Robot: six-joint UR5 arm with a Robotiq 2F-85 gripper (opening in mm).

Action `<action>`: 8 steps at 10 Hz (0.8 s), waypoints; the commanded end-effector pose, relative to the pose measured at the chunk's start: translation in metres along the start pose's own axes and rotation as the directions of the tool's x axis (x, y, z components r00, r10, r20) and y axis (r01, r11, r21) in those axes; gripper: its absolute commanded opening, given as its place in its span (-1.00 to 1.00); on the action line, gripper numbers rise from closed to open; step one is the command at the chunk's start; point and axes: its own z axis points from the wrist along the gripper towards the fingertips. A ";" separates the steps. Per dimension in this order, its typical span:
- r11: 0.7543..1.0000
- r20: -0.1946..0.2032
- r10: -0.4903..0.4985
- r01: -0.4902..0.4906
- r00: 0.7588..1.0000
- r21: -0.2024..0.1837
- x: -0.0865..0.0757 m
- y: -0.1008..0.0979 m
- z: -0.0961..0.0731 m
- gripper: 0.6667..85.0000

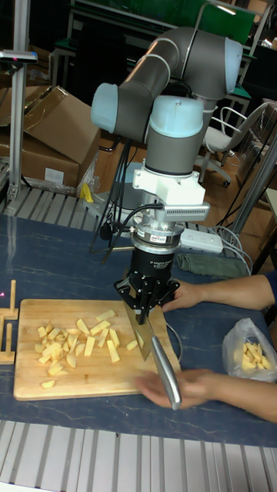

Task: Chop the potatoes

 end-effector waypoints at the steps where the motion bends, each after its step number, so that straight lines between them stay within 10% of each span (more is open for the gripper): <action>1: 1.000 0.004 0.006 -0.006 1.000 -0.005 -0.003 0.000 -0.001 -0.99; 8: 0.999 -0.018 0.041 -0.040 0.999 0.013 -0.011 0.007 -0.005 -0.99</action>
